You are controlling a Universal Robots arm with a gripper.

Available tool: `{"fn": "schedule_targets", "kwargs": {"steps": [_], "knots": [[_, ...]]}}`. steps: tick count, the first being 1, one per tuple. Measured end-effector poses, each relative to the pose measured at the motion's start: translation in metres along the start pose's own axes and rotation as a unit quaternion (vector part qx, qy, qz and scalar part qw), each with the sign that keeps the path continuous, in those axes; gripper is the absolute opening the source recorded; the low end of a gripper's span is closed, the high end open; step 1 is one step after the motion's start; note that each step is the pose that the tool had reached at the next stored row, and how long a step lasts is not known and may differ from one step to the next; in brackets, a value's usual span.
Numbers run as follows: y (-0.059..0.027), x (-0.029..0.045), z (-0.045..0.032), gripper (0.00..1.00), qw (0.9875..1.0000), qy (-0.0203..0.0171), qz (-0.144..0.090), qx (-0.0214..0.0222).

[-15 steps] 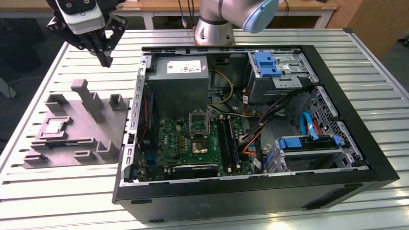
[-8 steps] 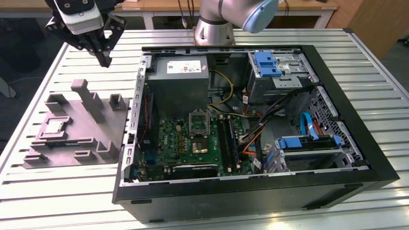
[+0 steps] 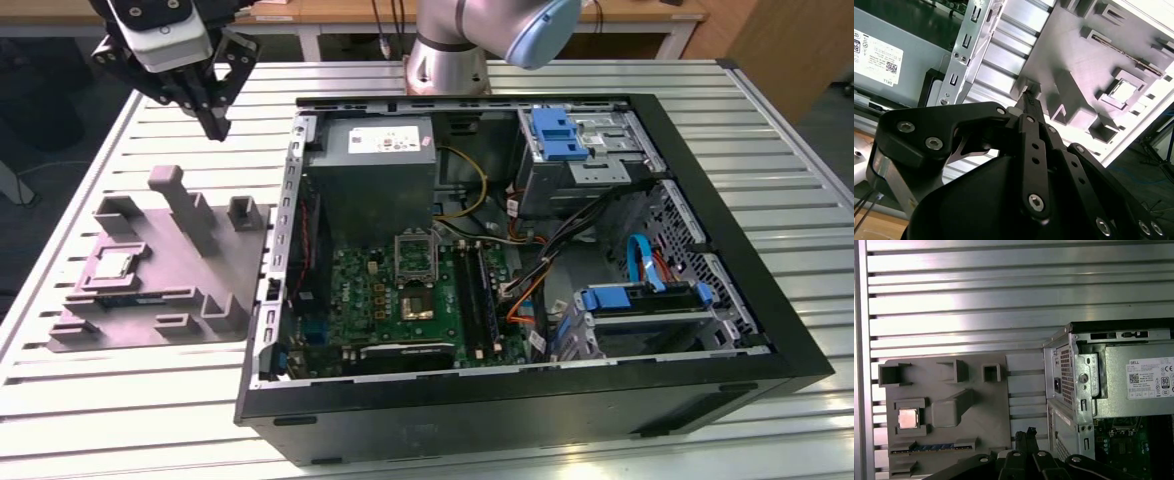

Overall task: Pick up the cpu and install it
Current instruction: 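Reach for the cpu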

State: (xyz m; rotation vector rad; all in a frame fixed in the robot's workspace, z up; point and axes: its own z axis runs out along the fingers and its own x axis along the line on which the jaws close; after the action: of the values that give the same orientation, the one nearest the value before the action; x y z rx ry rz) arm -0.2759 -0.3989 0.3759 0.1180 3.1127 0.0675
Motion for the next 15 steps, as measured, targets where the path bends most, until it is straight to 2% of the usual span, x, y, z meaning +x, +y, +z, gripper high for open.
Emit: {"fn": "schedule_targets", "kwargs": {"steps": [15], "knots": [[-0.0004, 0.0056, 0.0001, 0.11, 1.0, 0.0, 0.0, 0.0]]}}
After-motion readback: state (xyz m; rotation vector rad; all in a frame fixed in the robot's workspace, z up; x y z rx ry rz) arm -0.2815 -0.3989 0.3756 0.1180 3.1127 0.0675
